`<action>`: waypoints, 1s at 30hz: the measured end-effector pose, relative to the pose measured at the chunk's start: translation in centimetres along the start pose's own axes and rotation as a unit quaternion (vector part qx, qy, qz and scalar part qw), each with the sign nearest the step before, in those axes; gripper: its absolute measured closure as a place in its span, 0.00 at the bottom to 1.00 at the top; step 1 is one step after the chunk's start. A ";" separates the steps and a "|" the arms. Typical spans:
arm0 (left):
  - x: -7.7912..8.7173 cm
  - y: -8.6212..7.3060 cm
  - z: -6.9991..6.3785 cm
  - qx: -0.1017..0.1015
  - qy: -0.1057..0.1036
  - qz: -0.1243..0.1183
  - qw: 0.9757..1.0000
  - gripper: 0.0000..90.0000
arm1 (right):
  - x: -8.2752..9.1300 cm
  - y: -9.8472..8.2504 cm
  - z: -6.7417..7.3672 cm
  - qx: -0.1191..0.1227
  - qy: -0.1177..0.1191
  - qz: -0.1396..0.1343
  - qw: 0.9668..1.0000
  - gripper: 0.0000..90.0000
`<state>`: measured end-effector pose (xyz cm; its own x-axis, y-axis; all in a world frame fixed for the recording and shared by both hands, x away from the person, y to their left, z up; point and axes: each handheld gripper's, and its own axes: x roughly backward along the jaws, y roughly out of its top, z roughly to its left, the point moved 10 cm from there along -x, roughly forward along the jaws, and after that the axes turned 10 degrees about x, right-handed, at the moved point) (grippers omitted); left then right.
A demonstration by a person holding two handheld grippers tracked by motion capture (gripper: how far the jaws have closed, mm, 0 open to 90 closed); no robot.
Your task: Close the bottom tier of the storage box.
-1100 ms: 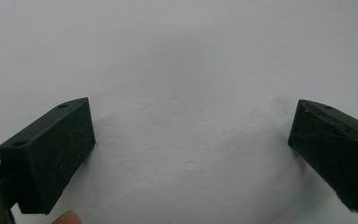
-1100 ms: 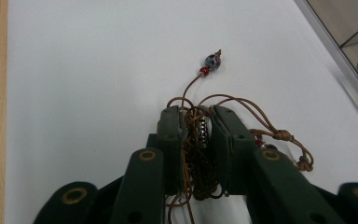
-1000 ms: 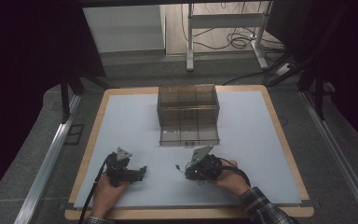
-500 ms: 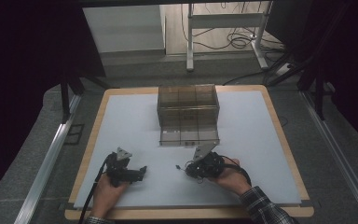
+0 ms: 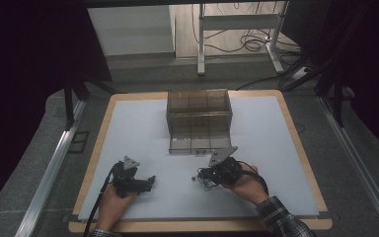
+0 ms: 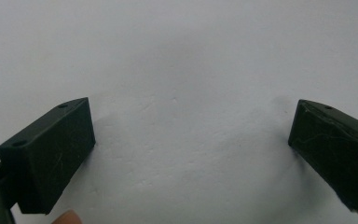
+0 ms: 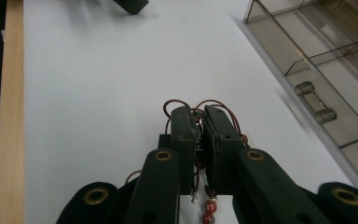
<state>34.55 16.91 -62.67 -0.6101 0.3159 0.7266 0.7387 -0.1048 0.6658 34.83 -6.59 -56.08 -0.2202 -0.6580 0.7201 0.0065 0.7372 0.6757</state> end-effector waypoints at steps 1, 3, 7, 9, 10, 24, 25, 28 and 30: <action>0.0 0.0 0.0 0.000 0.000 0.000 1.000 0.01 | 0.1 0.1 -0.1 0.000 -0.001 -0.002 1.000 0.91; 0.0 0.0 0.0 0.001 0.000 -0.001 1.000 0.01 | 0.2 0.2 -0.2 -0.002 -0.003 -0.006 1.000 0.91; 0.0 0.0 0.0 0.002 0.000 -0.001 1.000 0.01 | 0.7 0.5 -0.5 -0.007 -0.006 -0.015 1.000 0.91; 0.0 0.0 0.0 0.002 0.000 -0.001 1.000 0.01 | 0.8 0.5 -0.7 -0.009 -0.009 -0.017 1.000 0.91; 0.0 0.0 0.0 0.002 0.000 -0.001 1.000 0.01 | 0.9 0.5 -0.7 -0.009 -0.009 -0.019 1.000 0.91; 0.0 0.0 0.0 0.001 -0.001 -0.001 1.000 0.01 | 1.7 1.2 -1.6 -0.019 -0.024 -0.035 0.999 0.92; 0.0 0.0 0.0 0.001 0.000 -0.001 1.000 0.01 | 1.8 1.3 -1.6 -0.022 -0.024 -0.037 0.999 0.92; 0.0 0.0 0.0 0.000 0.000 -0.001 1.000 0.01 | 2.0 1.5 -1.8 -0.023 -0.028 -0.040 0.999 0.92; 0.0 0.0 0.0 0.001 0.000 -0.001 1.000 0.01 | 2.1 1.5 -2.0 -0.022 -0.030 -0.041 0.998 0.92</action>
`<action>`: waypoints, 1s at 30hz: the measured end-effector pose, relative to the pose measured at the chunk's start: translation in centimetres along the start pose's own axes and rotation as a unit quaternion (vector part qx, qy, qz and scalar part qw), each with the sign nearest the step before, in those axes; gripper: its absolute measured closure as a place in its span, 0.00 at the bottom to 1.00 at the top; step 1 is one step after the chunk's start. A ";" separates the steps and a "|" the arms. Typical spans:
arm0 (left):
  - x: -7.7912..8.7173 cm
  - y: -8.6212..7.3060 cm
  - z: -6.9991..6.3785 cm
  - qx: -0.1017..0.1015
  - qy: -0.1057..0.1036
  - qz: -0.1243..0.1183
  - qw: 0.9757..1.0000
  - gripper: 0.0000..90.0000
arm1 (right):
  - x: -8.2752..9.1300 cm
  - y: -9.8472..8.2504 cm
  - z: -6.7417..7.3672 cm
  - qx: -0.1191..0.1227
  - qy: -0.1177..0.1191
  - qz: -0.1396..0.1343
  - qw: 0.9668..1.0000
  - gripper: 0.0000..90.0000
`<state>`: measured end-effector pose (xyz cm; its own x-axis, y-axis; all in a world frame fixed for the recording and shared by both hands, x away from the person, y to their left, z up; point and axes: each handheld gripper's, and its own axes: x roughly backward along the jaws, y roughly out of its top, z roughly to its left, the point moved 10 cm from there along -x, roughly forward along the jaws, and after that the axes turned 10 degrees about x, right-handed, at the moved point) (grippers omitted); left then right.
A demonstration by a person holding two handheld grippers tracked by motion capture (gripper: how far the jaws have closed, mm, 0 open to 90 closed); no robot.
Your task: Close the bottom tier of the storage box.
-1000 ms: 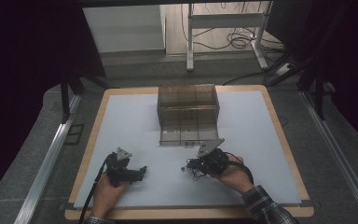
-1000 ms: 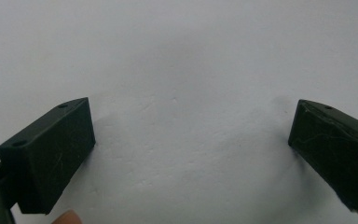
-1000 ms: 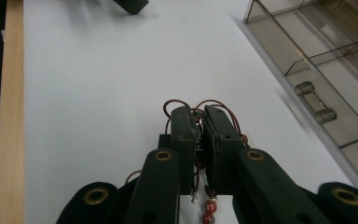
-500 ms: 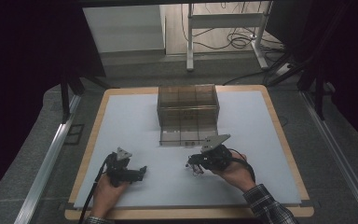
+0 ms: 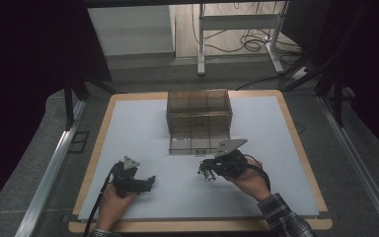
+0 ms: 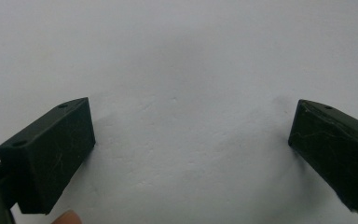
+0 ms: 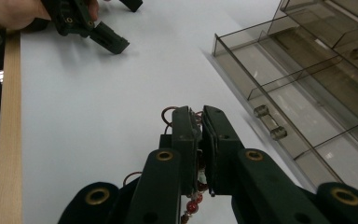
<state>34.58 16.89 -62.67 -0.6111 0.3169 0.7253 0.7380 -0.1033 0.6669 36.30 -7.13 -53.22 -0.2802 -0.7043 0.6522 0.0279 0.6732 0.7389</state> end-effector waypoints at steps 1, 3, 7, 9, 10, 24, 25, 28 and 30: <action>0.0 0.0 0.0 0.000 0.000 0.000 1.000 0.01 | 0.0 0.1 -0.1 0.000 -0.001 -0.001 1.000 0.92; 0.0 0.0 0.0 0.000 0.000 0.000 1.000 0.01 | 0.1 0.2 -0.2 -0.003 -0.004 -0.001 1.000 0.92; 0.0 0.0 0.0 -0.001 0.000 0.000 1.000 0.01 | 0.2 0.5 -0.5 -0.004 -0.006 -0.009 1.000 0.92; 0.0 0.0 0.0 -0.001 0.000 0.000 1.000 0.01 | 0.2 0.7 -0.7 -0.005 -0.010 -0.010 1.000 0.92; 0.0 0.0 0.0 -0.001 0.000 0.000 1.000 0.01 | 0.2 0.7 -0.8 -0.004 -0.011 -0.010 1.000 0.92; 0.0 0.0 0.0 -0.001 0.000 -0.001 1.000 0.01 | 0.4 1.1 -2.2 -0.013 -0.029 -0.013 0.999 0.92; 0.0 0.0 0.0 0.000 0.000 -0.001 1.000 0.01 | 0.4 1.1 -2.3 -0.014 -0.030 -0.014 0.999 0.92; 0.0 0.0 0.0 0.000 0.000 -0.001 1.000 0.01 | 0.5 1.2 -2.7 -0.017 -0.033 -0.017 0.999 0.92; 0.0 0.0 0.0 0.000 0.000 -0.001 1.000 0.01 | 0.5 1.2 -2.8 -0.017 -0.033 -0.017 0.999 0.92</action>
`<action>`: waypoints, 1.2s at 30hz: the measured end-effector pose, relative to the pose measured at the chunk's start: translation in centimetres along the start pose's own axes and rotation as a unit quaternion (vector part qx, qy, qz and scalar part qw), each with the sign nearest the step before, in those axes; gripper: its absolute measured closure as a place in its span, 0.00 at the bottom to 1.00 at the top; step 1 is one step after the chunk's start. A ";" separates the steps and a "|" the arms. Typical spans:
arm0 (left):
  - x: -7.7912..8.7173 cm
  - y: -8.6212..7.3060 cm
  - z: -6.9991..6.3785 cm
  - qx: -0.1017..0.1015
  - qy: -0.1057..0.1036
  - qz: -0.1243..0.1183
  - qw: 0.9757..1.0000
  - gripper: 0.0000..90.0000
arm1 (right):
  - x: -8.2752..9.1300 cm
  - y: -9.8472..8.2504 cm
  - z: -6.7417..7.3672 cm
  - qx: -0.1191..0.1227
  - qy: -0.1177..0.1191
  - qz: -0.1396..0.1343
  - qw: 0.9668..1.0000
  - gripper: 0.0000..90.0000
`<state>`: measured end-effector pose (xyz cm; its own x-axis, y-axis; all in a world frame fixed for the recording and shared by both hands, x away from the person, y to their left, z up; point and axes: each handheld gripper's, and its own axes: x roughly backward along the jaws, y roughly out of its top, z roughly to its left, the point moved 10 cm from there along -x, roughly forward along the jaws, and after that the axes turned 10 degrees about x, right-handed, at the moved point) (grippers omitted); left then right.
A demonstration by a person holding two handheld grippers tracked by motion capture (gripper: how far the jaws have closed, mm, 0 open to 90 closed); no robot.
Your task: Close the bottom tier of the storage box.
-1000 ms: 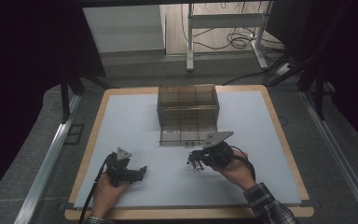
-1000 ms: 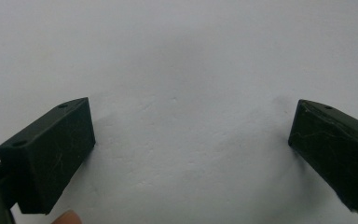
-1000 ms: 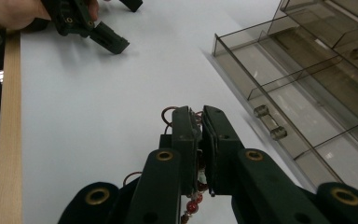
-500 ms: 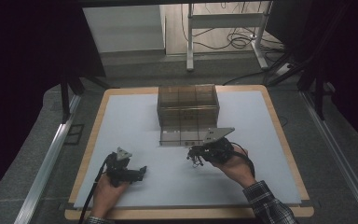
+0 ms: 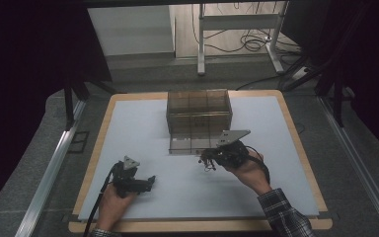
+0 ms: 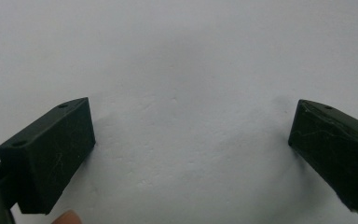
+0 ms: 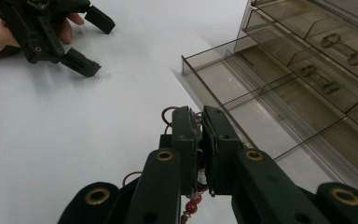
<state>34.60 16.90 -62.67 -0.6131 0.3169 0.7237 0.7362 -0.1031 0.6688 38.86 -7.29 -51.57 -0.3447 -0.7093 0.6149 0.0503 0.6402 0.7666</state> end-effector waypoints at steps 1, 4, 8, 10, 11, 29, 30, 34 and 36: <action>0.0 0.0 0.0 0.000 0.000 0.000 1.000 0.01 | 0.1 0.1 -0.3 0.000 -0.004 -0.001 1.000 0.92; 0.0 0.0 0.0 0.000 0.000 0.000 1.000 0.01 | 0.1 0.2 -0.6 -0.001 -0.007 -0.004 1.000 0.92; 0.0 0.0 0.0 0.000 0.000 0.000 1.000 0.01 | 0.2 0.3 -1.0 -0.002 -0.013 -0.005 1.000 0.92; 0.0 0.0 0.0 0.000 0.000 0.000 1.000 0.01 | 0.3 0.4 -1.2 -0.003 -0.014 -0.008 1.000 0.92; 0.0 0.0 0.0 0.000 0.000 0.000 1.000 0.01 | 0.3 0.5 -1.4 -0.003 -0.015 -0.009 1.000 0.92; 0.0 0.0 0.0 0.000 0.000 0.000 1.000 0.01 | -0.6 1.2 -3.0 -0.005 -0.031 -0.014 0.999 0.92; 0.0 0.0 0.0 0.000 0.000 0.000 1.000 0.01 | -0.7 1.3 -3.3 -0.005 -0.033 -0.015 0.999 0.92; 0.0 0.0 0.0 0.000 0.000 0.000 1.000 0.01 | -1.0 1.4 -3.6 -0.005 -0.036 -0.016 0.999 0.92; 0.0 0.0 0.0 0.000 0.000 0.000 1.000 0.01 | -1.2 1.5 -3.8 -0.004 -0.037 -0.018 0.999 0.92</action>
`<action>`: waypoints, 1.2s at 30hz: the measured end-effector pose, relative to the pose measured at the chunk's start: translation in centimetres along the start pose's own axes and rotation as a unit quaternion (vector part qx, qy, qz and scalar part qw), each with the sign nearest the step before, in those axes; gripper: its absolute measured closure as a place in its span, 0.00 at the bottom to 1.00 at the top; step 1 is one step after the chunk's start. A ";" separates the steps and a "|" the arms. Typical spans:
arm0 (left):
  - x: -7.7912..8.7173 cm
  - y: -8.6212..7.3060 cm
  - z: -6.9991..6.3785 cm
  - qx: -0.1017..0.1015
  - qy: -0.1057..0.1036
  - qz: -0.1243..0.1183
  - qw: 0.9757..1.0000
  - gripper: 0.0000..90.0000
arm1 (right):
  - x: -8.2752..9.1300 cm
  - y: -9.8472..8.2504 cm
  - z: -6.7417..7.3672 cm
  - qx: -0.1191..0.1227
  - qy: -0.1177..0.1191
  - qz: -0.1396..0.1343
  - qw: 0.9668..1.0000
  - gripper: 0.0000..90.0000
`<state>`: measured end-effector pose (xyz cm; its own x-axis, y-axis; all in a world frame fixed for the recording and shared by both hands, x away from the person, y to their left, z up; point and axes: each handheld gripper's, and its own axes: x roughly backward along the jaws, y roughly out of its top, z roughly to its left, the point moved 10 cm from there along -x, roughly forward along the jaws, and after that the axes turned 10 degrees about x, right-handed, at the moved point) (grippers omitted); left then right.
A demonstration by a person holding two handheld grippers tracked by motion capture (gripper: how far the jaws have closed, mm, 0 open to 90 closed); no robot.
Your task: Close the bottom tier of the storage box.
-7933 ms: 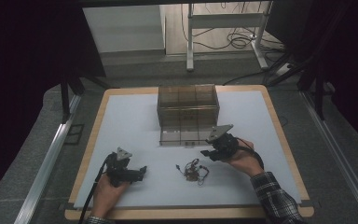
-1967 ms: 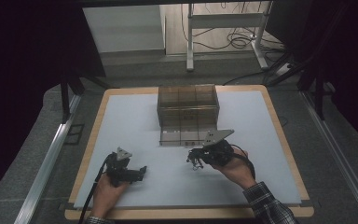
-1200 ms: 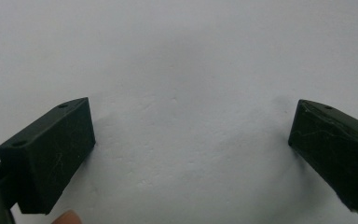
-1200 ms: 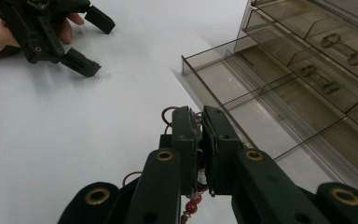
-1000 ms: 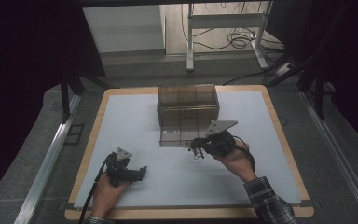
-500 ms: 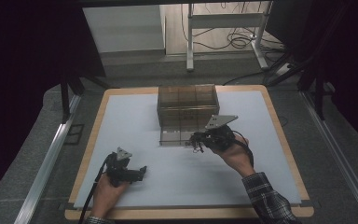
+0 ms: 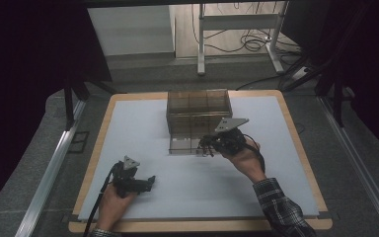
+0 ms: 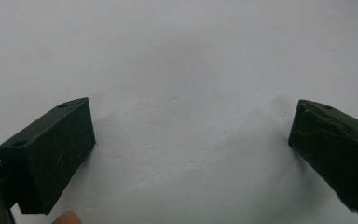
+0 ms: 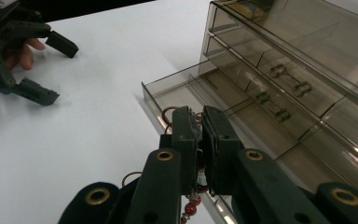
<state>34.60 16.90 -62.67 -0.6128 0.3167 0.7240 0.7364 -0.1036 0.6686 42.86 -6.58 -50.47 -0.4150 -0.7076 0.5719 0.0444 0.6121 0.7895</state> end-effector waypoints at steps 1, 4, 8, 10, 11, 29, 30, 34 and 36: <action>0.0 0.0 0.0 -0.001 0.000 0.001 1.000 0.01 | -0.1 0.0 0.0 -0.001 0.000 0.000 1.000 0.92; 0.0 0.0 0.0 -0.002 0.000 0.002 1.000 0.01 | -0.5 0.1 -0.2 0.000 -0.003 0.001 1.000 0.92; 0.0 0.0 0.0 -0.002 0.000 0.001 1.000 0.01 | -0.8 0.1 -0.5 0.000 -0.007 0.000 1.000 0.92; 0.0 0.0 0.0 -0.002 0.000 0.001 1.000 0.01 | -1.0 0.1 -0.7 0.000 -0.008 0.000 1.000 0.92; 0.0 0.0 0.0 -0.002 0.000 0.001 1.000 0.01 | -1.0 0.1 -0.8 0.001 -0.011 0.000 1.000 0.92; 0.0 0.0 0.0 0.001 0.000 0.001 1.000 0.01 | -2.5 0.2 -2.4 -0.001 -0.028 -0.002 1.000 0.92; 0.0 0.0 0.0 0.002 0.000 0.001 1.000 0.01 | -2.6 0.2 -2.5 -0.002 -0.029 -0.002 1.000 0.92; 0.0 0.0 0.0 0.001 0.000 0.001 1.000 0.01 | -2.9 0.1 -2.9 -0.003 -0.033 -0.002 0.999 0.92; 0.0 0.0 0.0 0.001 0.000 0.001 1.000 0.01 | -3.1 0.0 -3.0 -0.003 -0.035 0.000 0.999 0.92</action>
<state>34.54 16.88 -62.68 -0.6105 0.3171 0.7258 0.7389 -0.1019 0.6660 46.91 -5.47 -51.55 -0.4770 -0.6818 0.5546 0.0492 0.6094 0.7914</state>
